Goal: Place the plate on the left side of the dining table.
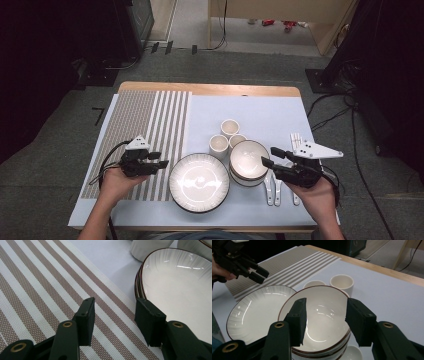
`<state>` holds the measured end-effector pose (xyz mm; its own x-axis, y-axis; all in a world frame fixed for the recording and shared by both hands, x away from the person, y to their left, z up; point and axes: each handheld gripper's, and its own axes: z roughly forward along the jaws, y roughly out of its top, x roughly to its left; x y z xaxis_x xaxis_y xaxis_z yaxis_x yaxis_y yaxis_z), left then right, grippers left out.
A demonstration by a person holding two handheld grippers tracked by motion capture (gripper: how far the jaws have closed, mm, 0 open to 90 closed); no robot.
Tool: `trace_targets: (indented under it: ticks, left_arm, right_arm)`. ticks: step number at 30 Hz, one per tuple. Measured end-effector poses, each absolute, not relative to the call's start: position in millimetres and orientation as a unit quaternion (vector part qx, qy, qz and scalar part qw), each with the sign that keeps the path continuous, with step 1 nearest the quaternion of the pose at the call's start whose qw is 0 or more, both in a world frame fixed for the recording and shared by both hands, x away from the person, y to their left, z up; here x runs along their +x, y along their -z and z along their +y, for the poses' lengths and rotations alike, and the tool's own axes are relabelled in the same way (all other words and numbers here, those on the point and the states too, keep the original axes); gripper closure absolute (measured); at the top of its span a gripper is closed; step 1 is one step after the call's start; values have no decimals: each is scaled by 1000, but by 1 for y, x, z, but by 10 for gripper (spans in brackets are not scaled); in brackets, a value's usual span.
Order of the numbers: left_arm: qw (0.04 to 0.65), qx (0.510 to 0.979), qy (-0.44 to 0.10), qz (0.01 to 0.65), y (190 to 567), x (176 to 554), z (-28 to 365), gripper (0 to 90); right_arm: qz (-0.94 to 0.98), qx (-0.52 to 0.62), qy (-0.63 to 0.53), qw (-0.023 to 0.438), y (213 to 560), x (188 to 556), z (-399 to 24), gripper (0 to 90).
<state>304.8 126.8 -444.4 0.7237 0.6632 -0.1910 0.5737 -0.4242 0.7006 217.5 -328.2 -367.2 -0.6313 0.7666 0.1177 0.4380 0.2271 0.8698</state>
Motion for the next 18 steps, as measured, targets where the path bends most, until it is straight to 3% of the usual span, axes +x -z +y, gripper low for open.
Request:
trace_targets:
  ticks: [18]
  left_arm:
    - [396,842,-54,362,443,305,124,459]
  right_arm:
    - [777,361,-493,154,368,205,-303,567]
